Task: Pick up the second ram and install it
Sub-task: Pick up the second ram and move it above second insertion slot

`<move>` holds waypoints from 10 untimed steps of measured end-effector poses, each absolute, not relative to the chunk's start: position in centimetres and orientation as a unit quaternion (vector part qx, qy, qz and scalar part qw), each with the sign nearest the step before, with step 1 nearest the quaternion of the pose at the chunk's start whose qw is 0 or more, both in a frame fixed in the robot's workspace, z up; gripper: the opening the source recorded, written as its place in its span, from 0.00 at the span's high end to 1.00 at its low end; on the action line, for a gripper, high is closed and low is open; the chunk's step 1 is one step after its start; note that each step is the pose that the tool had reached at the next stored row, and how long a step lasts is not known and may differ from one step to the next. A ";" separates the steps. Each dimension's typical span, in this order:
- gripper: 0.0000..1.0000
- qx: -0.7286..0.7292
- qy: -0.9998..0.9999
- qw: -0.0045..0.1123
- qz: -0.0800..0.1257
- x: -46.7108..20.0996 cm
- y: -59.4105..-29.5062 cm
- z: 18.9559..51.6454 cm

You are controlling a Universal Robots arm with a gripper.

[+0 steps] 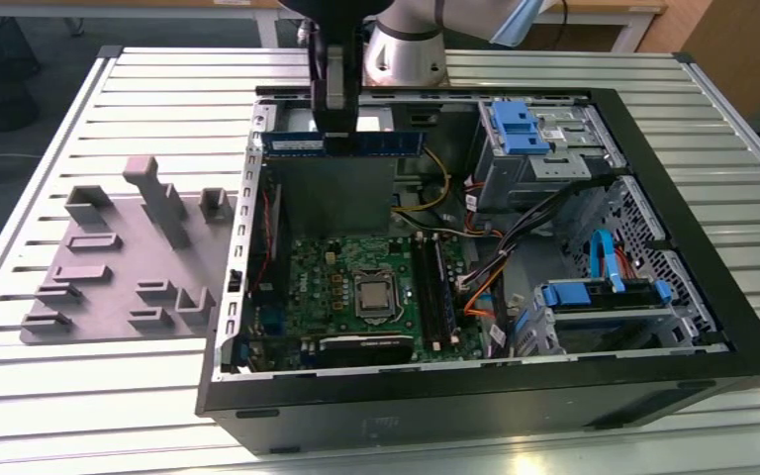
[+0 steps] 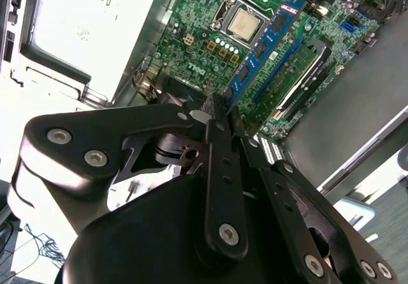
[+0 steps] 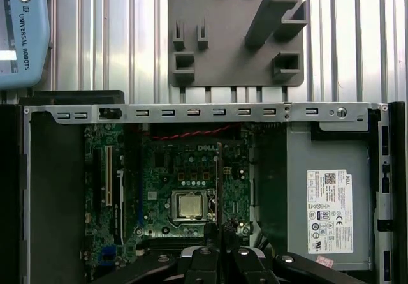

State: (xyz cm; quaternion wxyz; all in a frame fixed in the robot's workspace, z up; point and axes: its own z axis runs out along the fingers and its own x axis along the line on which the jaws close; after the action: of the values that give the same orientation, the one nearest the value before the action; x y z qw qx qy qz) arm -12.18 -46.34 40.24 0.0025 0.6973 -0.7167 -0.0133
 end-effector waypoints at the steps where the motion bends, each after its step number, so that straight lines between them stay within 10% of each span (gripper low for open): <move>1: 0.86 0.697 -0.717 0.003 -0.013 -12.1 -46.3 40.2; 10: 0.86 0.697 -0.717 0.003 -0.013 -11.8 -46.3 40.2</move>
State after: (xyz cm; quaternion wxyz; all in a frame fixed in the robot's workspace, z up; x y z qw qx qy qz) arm -11.83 -46.34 40.22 0.0026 0.6973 -0.7167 -0.0133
